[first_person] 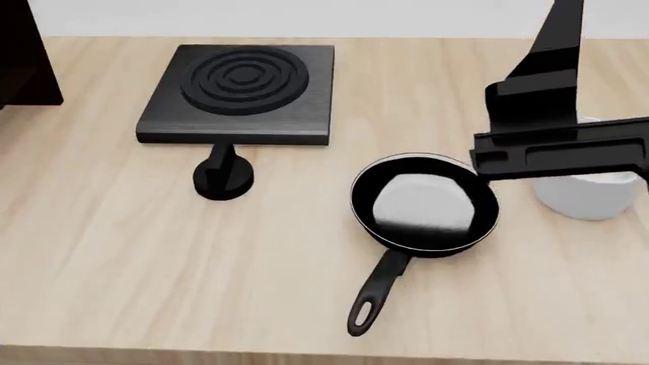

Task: Put the frying pan under the cabinet shelf.

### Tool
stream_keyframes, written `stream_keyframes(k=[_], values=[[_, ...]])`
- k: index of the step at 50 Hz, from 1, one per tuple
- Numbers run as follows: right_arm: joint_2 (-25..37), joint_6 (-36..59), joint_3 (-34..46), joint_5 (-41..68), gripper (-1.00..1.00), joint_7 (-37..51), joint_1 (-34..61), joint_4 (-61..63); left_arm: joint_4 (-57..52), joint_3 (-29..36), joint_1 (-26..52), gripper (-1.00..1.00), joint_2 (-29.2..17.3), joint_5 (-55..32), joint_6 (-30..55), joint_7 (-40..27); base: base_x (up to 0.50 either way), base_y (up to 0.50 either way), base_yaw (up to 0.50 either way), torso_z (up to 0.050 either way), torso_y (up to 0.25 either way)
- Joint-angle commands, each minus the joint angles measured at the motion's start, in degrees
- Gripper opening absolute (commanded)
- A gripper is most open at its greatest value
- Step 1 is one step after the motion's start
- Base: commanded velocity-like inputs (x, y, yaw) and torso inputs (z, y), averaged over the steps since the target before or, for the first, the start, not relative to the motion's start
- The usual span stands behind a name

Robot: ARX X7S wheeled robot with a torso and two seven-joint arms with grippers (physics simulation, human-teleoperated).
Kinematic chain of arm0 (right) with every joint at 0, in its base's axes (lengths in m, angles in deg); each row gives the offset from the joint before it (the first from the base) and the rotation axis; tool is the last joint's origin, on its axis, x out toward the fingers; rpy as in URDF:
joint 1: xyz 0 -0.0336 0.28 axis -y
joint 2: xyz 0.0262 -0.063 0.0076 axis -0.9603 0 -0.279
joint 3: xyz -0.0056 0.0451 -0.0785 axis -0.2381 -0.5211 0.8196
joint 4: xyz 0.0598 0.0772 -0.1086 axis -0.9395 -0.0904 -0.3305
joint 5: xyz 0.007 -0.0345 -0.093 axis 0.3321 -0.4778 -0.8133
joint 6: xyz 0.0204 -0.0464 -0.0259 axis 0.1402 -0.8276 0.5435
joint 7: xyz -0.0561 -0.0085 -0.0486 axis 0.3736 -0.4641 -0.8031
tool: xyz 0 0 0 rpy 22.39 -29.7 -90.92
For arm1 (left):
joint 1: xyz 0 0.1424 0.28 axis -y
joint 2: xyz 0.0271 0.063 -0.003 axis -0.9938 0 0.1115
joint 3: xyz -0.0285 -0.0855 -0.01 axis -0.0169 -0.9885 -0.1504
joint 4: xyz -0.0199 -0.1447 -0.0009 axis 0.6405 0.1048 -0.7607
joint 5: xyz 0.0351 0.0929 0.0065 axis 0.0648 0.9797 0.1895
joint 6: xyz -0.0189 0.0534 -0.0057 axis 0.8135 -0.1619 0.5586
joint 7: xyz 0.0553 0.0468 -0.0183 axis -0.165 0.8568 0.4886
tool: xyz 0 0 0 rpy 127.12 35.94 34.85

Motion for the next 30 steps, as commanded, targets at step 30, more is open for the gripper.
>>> stream_keyframes(k=[30], values=[[4.5, -0.9, 4.0, 8.1, 1.00, 6.4, 6.5, -0.8, 0.4, -4.2, 9.0, 1.00, -8.9, -22.1, 1.5, -16.2, 0.11, 0.46, 0.00, 0.000, 0.000]])
